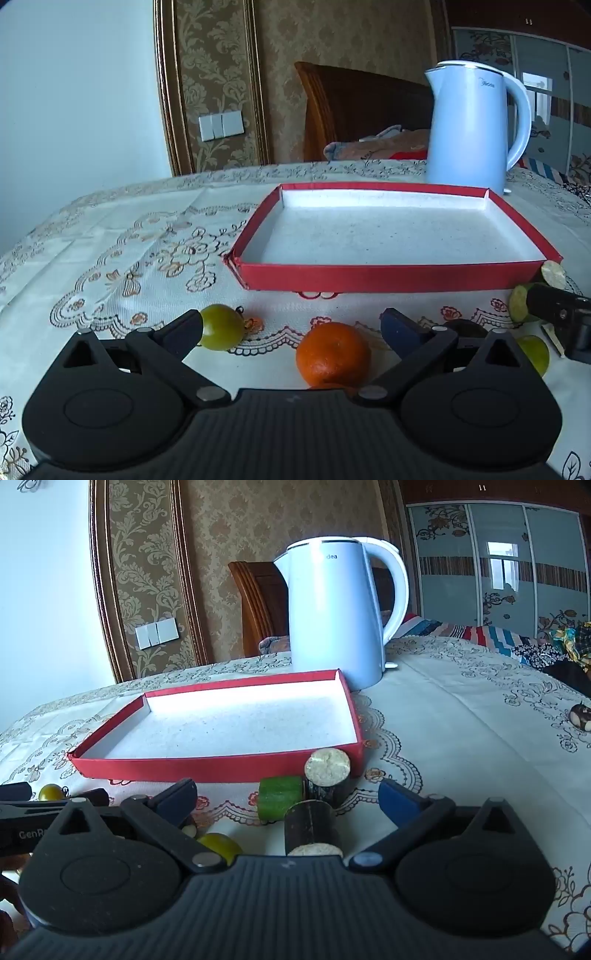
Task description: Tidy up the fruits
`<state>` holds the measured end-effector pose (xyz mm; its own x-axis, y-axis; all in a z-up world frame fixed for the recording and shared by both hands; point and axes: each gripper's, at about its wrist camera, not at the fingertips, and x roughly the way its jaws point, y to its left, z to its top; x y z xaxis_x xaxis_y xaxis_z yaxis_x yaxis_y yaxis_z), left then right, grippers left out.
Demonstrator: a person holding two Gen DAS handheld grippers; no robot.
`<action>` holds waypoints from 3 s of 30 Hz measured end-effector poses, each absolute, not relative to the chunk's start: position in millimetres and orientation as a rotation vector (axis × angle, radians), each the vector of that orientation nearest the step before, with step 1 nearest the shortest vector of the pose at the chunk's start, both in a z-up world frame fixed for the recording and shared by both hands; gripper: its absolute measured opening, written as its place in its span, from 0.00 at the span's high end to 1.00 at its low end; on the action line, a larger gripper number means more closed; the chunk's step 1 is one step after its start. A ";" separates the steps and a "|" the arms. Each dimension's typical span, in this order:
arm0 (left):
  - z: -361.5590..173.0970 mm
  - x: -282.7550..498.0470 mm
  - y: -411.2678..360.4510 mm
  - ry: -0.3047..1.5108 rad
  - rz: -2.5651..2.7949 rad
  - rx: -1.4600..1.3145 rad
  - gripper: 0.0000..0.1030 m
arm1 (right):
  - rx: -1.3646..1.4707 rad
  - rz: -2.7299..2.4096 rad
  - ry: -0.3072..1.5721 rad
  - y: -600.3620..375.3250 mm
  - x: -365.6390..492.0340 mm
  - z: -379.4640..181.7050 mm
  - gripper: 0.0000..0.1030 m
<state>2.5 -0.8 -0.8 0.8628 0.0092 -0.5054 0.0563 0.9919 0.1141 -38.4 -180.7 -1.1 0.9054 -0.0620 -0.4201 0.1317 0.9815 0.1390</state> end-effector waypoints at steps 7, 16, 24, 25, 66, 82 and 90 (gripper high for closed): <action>-4.2 9.9 3.5 0.559 -0.034 0.075 0.00 | 0.163 -0.095 0.397 -178.0 -37.7 -2.1 0.00; -4.0 10.4 10.9 0.572 -0.014 0.045 0.00 | 0.119 -0.087 0.394 -172.2 -35.9 3.4 0.00; -5.0 12.2 15.8 0.593 -0.012 0.011 0.00 | 0.157 -0.097 0.391 -179.0 -41.5 1.8 0.00; -5.0 12.0 15.3 0.590 -0.010 0.014 0.00 | 0.153 -0.096 0.388 -178.2 -42.0 1.9 0.00; -4.3 11.1 12.9 0.595 -0.049 0.018 0.00 | 0.198 -0.084 0.386 -185.7 -48.4 1.7 0.00; -3.6 9.5 12.6 0.598 -0.061 0.030 0.00 | 0.179 -0.053 0.371 -184.9 -55.5 2.1 0.00; 1.3 6.0 21.2 0.574 -0.053 0.008 0.00 | 0.052 -0.069 0.404 -203.7 -91.2 -2.9 0.00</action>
<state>6.0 21.2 1.3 0.8382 -0.0478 -0.5433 0.0525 0.9986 -0.0070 -91.2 -203.7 -2.9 0.9171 -0.0571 -0.3944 0.0778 0.9963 0.0368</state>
